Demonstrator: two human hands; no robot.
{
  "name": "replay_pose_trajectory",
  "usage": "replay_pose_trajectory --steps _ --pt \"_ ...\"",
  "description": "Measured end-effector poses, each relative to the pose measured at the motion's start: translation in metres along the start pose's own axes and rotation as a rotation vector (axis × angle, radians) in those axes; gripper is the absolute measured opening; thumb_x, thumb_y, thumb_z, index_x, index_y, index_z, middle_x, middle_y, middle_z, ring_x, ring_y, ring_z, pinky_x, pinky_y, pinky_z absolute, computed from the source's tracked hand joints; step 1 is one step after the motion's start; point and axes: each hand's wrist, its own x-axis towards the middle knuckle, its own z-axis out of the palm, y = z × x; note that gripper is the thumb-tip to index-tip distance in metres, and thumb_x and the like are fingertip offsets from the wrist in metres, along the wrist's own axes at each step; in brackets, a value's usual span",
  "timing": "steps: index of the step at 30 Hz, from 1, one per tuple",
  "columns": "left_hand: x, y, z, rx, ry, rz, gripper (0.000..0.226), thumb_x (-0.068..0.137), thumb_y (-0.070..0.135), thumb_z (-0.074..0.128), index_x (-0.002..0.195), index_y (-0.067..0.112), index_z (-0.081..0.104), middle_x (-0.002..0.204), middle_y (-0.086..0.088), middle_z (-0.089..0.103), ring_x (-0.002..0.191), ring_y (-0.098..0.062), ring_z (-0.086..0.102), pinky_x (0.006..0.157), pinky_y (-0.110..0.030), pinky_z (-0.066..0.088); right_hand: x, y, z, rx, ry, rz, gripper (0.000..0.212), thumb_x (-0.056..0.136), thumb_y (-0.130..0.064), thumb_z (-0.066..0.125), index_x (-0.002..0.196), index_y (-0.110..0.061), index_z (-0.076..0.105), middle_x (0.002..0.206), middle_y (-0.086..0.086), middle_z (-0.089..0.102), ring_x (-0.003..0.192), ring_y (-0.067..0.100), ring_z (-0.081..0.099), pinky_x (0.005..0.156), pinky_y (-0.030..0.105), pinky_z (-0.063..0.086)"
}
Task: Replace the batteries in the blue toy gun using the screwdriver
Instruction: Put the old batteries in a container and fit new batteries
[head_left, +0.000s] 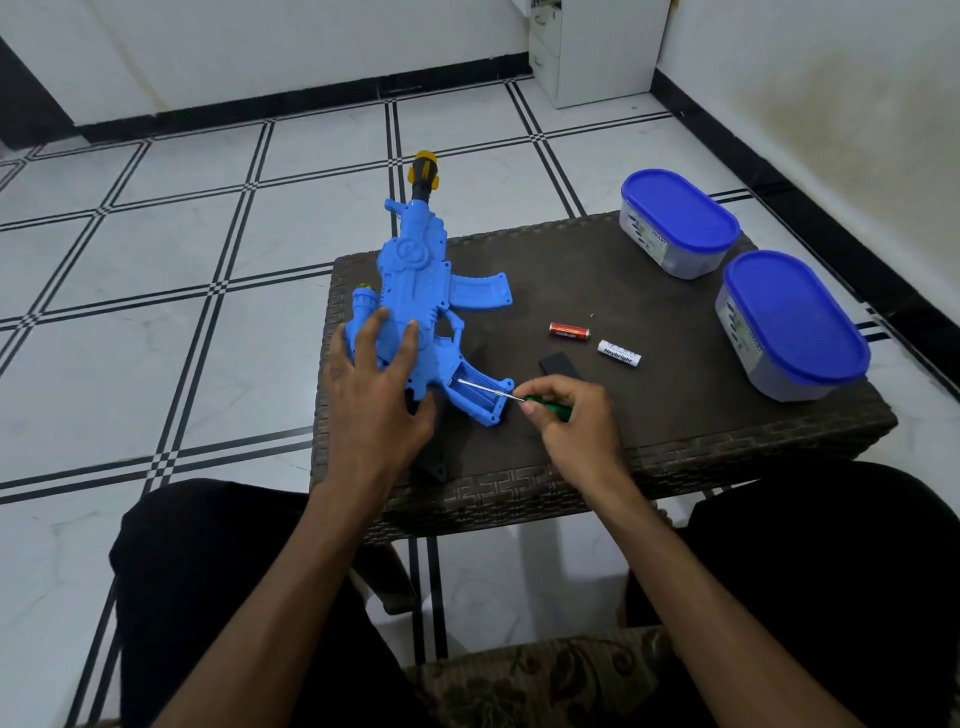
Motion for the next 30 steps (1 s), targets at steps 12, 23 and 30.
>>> replay_pose_trajectory --steps 12,23,30 --pt "0.001 0.004 -0.002 0.008 0.006 0.010 0.068 0.077 0.028 0.073 0.139 0.015 0.049 0.150 -0.016 0.034 0.136 -0.049 0.026 0.104 -0.061 0.034 -0.003 0.004 0.007 0.057 -0.001 0.040 0.020 0.087 -0.004 0.068 0.087 -0.023 0.075 0.090 -0.008 0.073 0.088 0.005 0.067 0.080 0.021 0.053" --pt "0.010 0.013 -0.014 0.125 0.178 0.210 0.064 0.071 0.009 0.073 0.132 0.013 0.056 0.147 -0.014 0.040 0.138 -0.047 0.024 0.105 -0.054 0.031 0.001 0.002 0.005 0.123 0.032 0.112 0.014 0.089 -0.010 0.068 0.090 -0.022 0.075 0.086 -0.006 0.074 0.073 0.003 0.061 0.063 0.021 0.045" --pt "0.006 0.005 -0.006 -0.040 0.093 0.055 0.068 0.069 0.020 0.079 0.133 0.014 0.057 0.147 -0.013 0.040 0.137 -0.038 0.022 0.110 -0.055 0.029 0.001 -0.004 -0.002 0.067 0.029 0.028 0.016 0.088 -0.003 0.066 0.090 -0.016 0.075 0.088 -0.009 0.074 0.083 -0.002 0.066 0.076 0.015 0.052"
